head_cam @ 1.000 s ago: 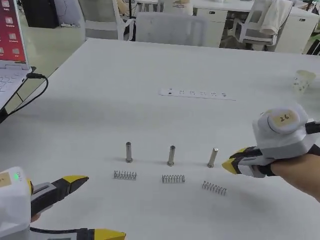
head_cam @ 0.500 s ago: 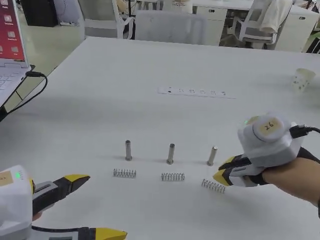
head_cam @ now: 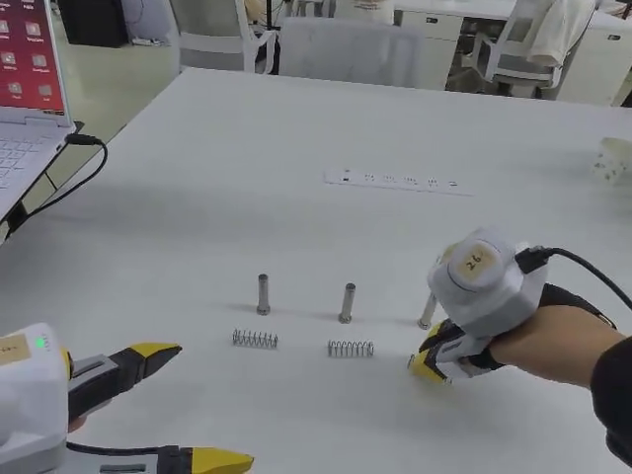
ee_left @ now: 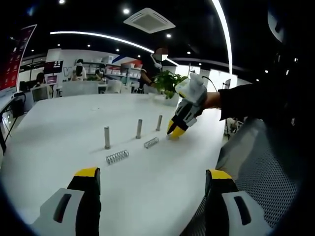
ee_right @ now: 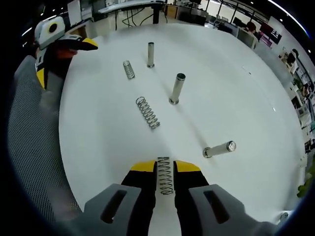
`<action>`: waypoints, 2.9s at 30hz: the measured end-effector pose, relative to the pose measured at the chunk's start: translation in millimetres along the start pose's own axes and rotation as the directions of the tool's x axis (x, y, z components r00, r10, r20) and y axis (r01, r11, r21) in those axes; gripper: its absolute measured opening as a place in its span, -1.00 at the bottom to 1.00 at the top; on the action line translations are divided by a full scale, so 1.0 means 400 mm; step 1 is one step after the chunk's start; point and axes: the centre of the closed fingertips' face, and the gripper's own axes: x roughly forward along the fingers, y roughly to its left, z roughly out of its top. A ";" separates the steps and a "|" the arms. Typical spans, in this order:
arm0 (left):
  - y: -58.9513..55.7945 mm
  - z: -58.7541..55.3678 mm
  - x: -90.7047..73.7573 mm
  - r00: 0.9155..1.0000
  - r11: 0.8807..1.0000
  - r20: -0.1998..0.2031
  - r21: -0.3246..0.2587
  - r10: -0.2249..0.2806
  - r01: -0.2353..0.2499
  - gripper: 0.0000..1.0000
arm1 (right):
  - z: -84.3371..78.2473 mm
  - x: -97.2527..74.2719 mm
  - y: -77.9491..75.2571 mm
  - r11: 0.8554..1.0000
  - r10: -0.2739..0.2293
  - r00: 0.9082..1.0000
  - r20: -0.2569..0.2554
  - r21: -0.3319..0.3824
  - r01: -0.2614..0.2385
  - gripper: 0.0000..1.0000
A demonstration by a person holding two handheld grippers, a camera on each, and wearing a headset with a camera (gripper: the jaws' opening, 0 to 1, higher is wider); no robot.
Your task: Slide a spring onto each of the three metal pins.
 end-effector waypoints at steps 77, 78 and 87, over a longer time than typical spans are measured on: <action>-0.109 0.160 0.093 0.959 0.966 0.117 0.042 -0.257 0.253 -0.06 | 0.376 -0.238 0.239 0.968 0.175 0.846 0.504 0.068 -0.242 -0.84; -0.110 0.162 0.093 0.959 0.966 0.120 0.040 -0.258 0.255 -0.09 | 0.379 -0.239 0.242 0.965 0.181 0.840 0.511 0.073 -0.252 -0.84; -0.123 0.173 0.089 0.949 0.961 0.149 0.041 -0.278 0.275 -0.39 | 0.396 -0.241 0.277 0.956 0.206 0.821 0.533 0.068 -0.284 -0.84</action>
